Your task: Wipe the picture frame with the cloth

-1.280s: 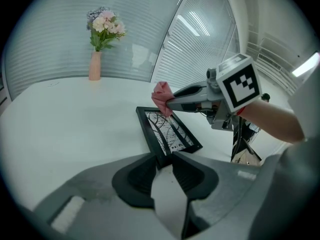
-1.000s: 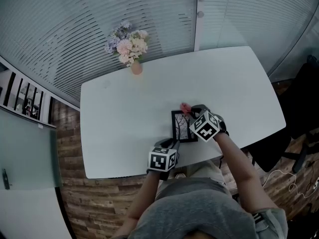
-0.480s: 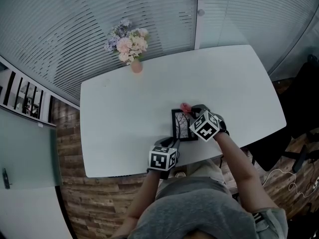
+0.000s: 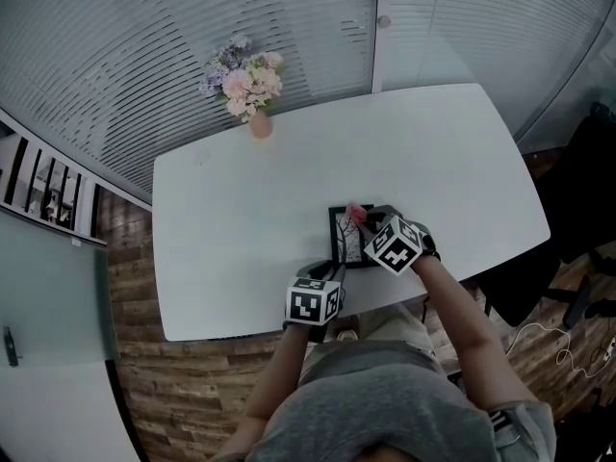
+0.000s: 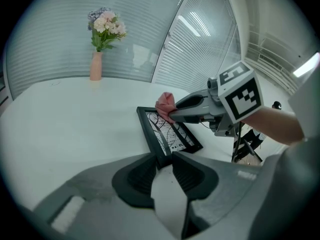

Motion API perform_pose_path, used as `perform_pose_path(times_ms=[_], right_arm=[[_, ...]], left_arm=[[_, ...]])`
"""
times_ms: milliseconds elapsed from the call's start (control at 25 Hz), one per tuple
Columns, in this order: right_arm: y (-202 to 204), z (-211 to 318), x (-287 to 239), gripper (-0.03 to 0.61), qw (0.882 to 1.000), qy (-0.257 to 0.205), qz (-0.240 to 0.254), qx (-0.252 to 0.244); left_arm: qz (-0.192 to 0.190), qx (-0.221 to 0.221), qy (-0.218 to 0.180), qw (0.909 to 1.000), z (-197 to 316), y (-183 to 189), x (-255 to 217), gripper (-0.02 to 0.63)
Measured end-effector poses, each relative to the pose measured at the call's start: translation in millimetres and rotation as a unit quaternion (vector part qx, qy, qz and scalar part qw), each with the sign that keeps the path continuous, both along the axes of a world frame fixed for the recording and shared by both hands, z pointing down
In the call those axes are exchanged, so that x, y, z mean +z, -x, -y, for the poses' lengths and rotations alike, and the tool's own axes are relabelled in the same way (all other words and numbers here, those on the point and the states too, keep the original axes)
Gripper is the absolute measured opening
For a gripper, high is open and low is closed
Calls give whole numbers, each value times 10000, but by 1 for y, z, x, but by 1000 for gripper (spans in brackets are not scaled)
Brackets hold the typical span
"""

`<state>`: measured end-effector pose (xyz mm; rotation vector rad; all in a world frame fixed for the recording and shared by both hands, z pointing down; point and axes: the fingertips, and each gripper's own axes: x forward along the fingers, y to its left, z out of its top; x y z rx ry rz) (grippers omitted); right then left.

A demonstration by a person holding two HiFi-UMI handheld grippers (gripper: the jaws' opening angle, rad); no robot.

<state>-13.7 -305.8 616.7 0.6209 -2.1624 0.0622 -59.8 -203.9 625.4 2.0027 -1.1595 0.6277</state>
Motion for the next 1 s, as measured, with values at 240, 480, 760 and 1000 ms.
perform_pose_path(times_ms=[240,480,760,1000], right_arm=[[-1,-11,0,40,10000,43,-4,13],[-2,-23,-1,40,10000,84,11,7],[-3,-38,-1,40,9999,121,33,13],[-4,-50,0,40,9999,143,29,-6]], left_arm=[[-35,-44,5,10000,-1,0,-1,107],[-2,-66,-17,10000,0,0,0,107],[48,-63,-42,10000,-1,1,0,107],[53,-83,-64,9999,0,1,0,107]])
